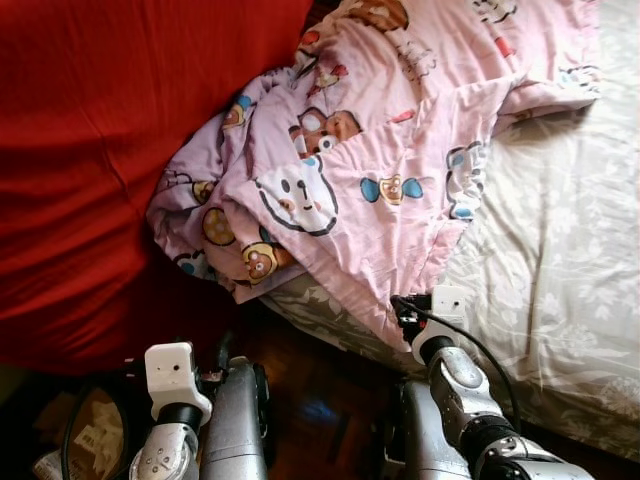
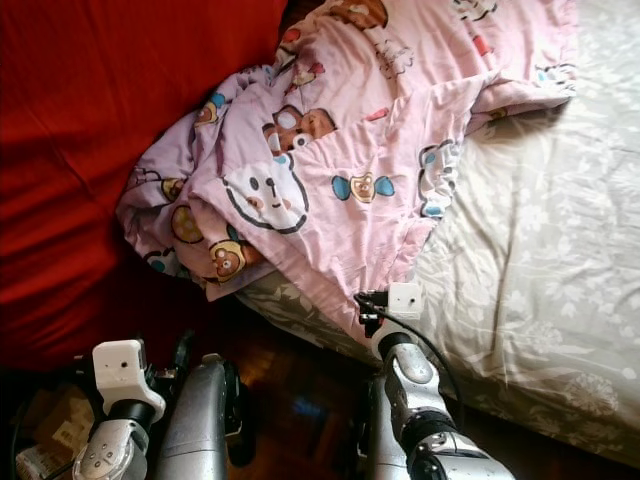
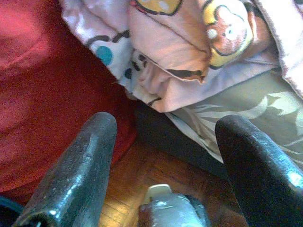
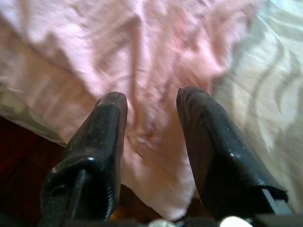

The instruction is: Clean up the room

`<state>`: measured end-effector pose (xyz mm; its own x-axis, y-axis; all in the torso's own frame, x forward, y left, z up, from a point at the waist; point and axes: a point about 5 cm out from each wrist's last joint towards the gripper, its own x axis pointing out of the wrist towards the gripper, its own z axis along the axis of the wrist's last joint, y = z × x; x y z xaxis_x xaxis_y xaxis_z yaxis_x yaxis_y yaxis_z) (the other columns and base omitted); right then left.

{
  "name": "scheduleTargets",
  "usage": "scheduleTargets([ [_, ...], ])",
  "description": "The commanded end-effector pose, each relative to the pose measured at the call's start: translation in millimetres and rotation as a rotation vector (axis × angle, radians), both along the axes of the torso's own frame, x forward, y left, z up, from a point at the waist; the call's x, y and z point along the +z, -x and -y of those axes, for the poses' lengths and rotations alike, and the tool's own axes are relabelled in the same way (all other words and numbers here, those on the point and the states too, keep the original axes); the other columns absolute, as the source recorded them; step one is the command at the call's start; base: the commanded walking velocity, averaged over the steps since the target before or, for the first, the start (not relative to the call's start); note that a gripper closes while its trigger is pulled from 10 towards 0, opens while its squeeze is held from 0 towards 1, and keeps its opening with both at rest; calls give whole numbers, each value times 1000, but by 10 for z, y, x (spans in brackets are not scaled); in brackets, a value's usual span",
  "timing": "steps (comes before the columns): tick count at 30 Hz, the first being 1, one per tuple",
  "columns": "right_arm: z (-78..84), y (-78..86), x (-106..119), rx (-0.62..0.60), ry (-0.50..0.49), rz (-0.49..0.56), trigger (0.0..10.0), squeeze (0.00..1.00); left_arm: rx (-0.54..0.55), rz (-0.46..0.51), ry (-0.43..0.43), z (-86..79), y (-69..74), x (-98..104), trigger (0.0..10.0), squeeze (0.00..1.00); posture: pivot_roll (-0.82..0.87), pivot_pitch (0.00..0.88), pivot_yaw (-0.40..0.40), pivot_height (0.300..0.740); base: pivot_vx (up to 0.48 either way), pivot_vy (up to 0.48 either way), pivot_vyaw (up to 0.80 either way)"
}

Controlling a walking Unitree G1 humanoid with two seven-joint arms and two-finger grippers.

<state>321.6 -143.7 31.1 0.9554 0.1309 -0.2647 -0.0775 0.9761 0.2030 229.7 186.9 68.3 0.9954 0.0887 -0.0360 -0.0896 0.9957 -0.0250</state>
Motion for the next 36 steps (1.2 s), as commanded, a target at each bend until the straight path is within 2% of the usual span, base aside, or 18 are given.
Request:
scheduleTargets([
  [1, 6, 99, -116, 0, -4, -38, 10000, 0, 9, -31, -3, -5, 53, -33, 10000, 0, 74, 439, 0, 610, 0, 0, 0],
  [6, 85, 121, -136, -61, -5, -40, 10000, 0, 6, -46, -4, 2, 101, -9, 10000, 0, 81, 450, 3, 610, 0, 0, 0],
  [7, 97, 120, -130, -72, -4, -34, 10000, 63, 7, -48, -5, 1, 112, -12, 10000, 0, 84, 453, 4, 610, 0, 0, 0],
  [8, 111, 115, -115, -87, -8, -18, 10000, 929, 7, -52, -6, -3, 131, -17, 10000, 0, 85, 456, 5, 610, 0, 0, 0],
  [9, 111, 115, -115, -87, -8, -18, 10000, 929, 7, -52, -6, -3, 131, -17, 10000, 0, 85, 456, 5, 610, 0, 0, 0],
  [10, 113, 108, -103, -93, -16, -9, 10000, 1000, 8, -55, -7, -6, 141, -23, 10000, 0, 85, 456, 5, 610, 0, 0, 0],
  [14, 117, 88, -76, -107, -15, 2, 10000, 1000, 10, -66, -8, -8, 170, -23, 10000, 0, 89, 462, 5, 610, 0, 0, 0],
  [16, 108, 69, -54, -112, -11, 11, 10000, 0, 10, -71, -8, -10, 189, -18, 10000, 0, 89, 468, 6, 610, 0, 0, 0],
  [21, 84, 68, -68, -103, -23, -8, 10000, 0, 9, -77, -9, -5, 211, -18, 10000, 0, 89, 473, 6, 610, 0, 0, 0],
  [25, 5, 84, -100, -55, -67, -31, 10000, 0, 7, -85, -13, 1, 271, -9, 10000, 0, 102, 491, 6, 610, 0, 0, 0],
  [36, 55, 10, -22, -90, -53, -15, 10000, 0, 13, -121, -16, -9, 430, -16, 10000, 0, 108, 533, 8, 610, 0, 0, 0],
])
